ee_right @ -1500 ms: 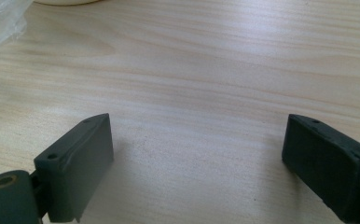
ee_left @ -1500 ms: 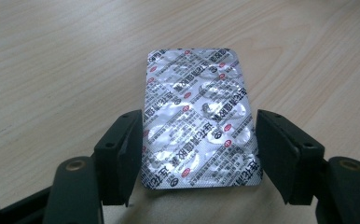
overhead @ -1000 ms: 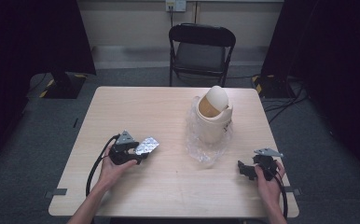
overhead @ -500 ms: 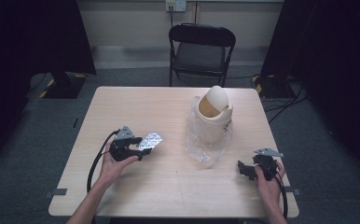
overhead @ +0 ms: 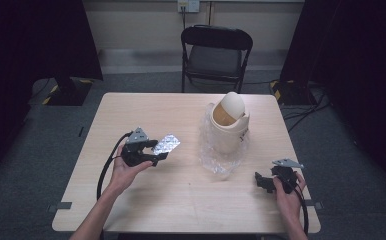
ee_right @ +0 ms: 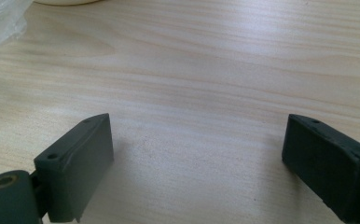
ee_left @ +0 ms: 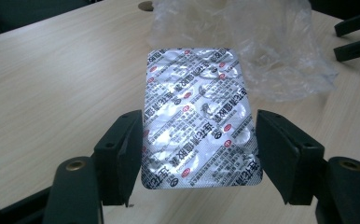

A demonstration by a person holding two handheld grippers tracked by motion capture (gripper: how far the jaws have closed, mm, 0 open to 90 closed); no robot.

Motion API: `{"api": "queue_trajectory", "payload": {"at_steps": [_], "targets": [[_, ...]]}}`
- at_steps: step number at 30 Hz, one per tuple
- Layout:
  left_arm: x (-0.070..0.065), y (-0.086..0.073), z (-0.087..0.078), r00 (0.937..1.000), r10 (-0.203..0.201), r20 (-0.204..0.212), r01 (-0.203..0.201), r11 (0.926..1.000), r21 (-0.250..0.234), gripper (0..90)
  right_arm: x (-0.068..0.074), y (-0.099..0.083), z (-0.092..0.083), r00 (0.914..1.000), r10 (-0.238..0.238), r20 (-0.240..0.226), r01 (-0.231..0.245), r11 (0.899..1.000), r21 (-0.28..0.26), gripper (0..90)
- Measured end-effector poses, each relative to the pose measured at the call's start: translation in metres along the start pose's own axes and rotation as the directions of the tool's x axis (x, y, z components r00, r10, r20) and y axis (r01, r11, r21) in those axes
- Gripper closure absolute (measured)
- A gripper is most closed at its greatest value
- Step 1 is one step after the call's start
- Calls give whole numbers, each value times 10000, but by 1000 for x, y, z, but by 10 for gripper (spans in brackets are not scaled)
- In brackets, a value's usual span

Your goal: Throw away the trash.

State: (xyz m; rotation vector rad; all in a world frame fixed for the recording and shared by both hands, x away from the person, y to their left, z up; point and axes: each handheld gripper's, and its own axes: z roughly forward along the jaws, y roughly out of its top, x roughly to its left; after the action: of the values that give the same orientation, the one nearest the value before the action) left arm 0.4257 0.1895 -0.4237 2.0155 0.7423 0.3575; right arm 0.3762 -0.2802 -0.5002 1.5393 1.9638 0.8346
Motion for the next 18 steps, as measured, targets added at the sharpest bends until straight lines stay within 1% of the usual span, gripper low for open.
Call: {"api": "queue_trajectory", "payload": {"at_steps": [2, 6, 10, 11, 12, 15, 16, 17, 18], "targets": [[-3, 4, 1, 10000, 55, 57, -55, 9999, -102, 341, 0, 0, 0, 10000, 3, 0, -3, 10000, 3, 80], [-7, 10, 6, 9997, 130, 221, -129, 9999, -53, 341, 0, 0, 0, 10000, 0, -1, 0, 10000, 5, 80], [-12, 20, 10, 9991, 263, 329, -255, 9994, -239, 341, 0, 0, 0, 10000, -2, -5, 2, 10000, 4, 80], [-13, 21, 10, 9991, 202, 373, -191, 9994, -302, 341, 0, 0, 0, 10000, -3, -5, 3, 10000, 1, 80], [-13, 22, 12, 9987, 244, 438, -231, 9993, -305, 341, 0, 0, 0, 10000, 3, 0, -3, 10000, 3, 80], [-15, 24, 15, 9984, 144, 553, -130, 9996, -257, 341, 0, 0, 0, 10000, 0, -1, 0, 10000, 4, 80], [-15, 26, 16, 9979, 227, 601, -207, 9992, -351, 341, 0, 0, 0, 10000, -2, 0, 2, 10000, 6, 80], [-17, 28, 17, 9974, 129, 708, -100, 9991, -408, 341, 0, 0, 0, 10000, -1, -2, 1, 10000, 5, 80], [-18, 30, 18, 9971, 239, 725, -209, 9989, -425, 341, 0, 0, 0, 10000, -1, 0, 1, 10000, 4, 80]]}}
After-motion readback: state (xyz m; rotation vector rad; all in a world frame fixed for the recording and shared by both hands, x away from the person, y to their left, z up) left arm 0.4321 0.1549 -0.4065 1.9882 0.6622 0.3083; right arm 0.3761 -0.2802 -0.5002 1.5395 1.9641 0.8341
